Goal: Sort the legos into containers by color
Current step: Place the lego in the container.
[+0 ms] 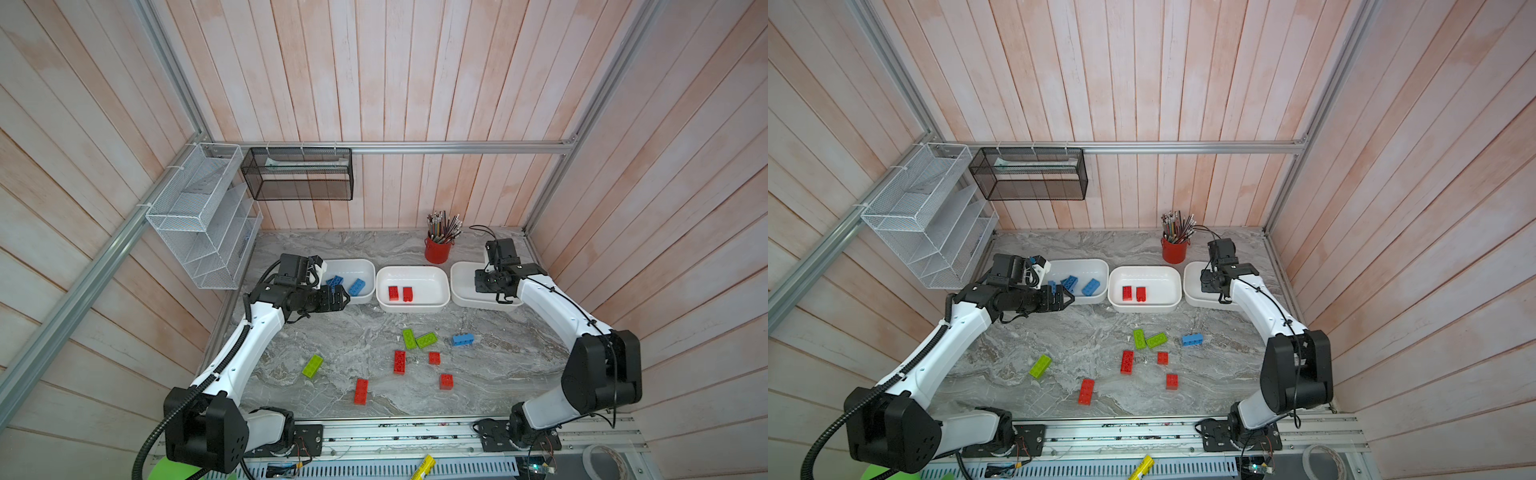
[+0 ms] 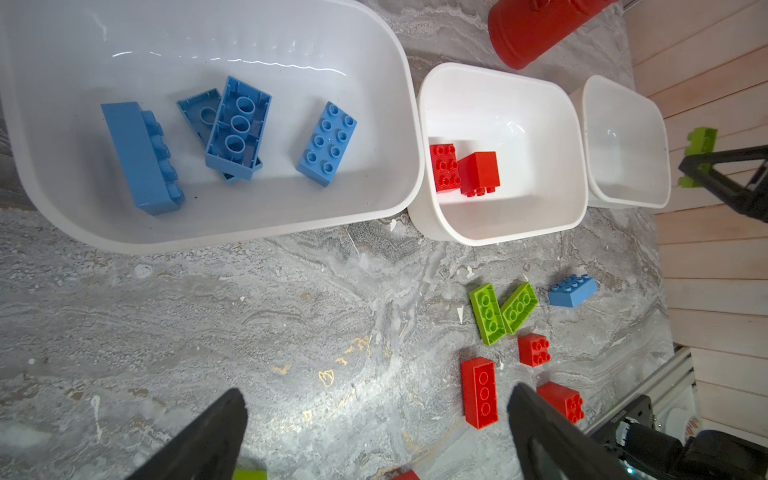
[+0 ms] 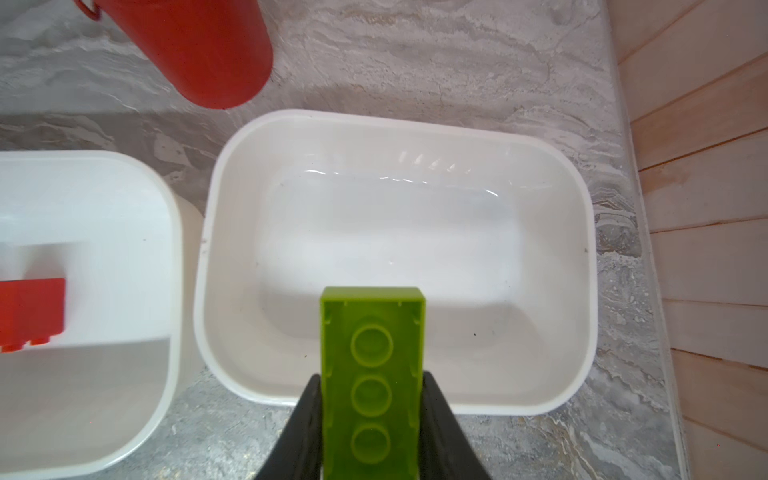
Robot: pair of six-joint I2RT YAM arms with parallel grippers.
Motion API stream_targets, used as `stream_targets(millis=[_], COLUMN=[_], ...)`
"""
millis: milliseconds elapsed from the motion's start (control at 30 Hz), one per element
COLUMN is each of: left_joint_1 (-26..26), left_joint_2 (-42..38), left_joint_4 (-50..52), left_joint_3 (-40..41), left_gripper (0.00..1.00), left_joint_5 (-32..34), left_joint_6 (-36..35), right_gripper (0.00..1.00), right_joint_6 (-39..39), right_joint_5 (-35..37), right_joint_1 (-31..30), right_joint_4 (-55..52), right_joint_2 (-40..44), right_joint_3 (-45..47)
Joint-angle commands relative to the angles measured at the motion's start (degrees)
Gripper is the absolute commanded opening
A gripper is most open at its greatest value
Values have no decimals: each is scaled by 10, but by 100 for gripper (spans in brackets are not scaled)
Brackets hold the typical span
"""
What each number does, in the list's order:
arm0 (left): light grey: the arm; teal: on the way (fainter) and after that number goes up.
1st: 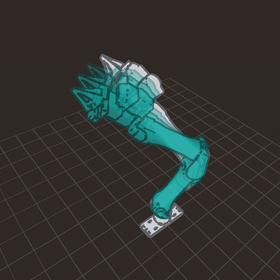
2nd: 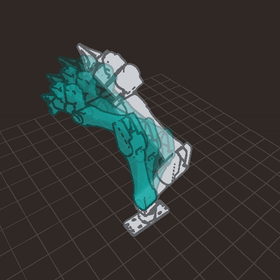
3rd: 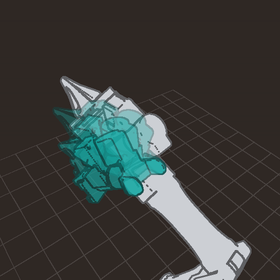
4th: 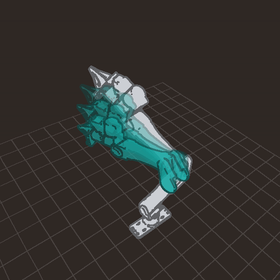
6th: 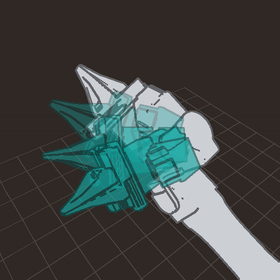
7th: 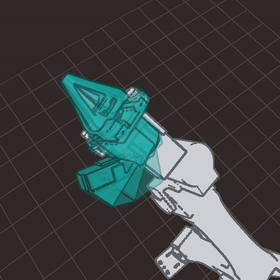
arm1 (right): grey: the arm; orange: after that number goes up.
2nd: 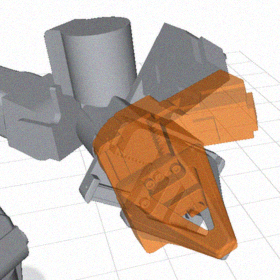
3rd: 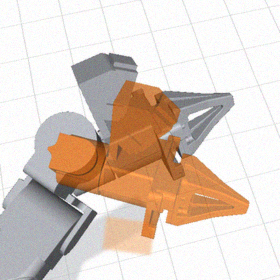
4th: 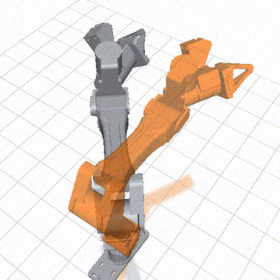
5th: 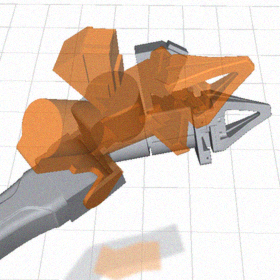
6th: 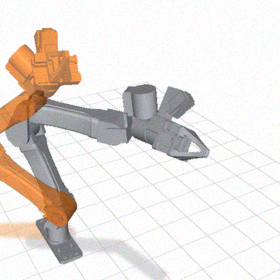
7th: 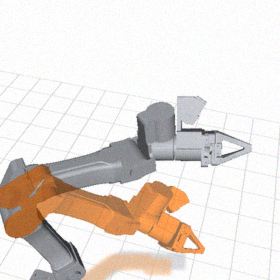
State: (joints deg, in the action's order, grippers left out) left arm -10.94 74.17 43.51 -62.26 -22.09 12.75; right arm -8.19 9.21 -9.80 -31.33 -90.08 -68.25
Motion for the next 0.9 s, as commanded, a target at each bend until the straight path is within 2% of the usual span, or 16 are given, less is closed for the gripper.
stream_targets(millis=[0, 233, 600, 867], left_joint_1=[-2, -4, -4, -2], left_joint_2=[5, -1, -1, 7], left_joint_4=[-10, -2, -3, 8], left_joint_3=[-16, -13, 0, -10], left_gripper=[100, 100, 100, 100], left_joint_5=[-9, 4, 19, 27], left_joint_6=[2, -3, -10, -23], right_gripper=[24, 25, 30, 48], right_joint_6=[33, 42, 49, 62], right_joint_5=[-45, -55, -62, -63], right_joint_1=[17, 33, 35, 34], right_joint_4=[26, 26, 22, -5], right_joint_2=[-49, -145, -211, -219], right_joint_3=[-23, -71, -97, -123])
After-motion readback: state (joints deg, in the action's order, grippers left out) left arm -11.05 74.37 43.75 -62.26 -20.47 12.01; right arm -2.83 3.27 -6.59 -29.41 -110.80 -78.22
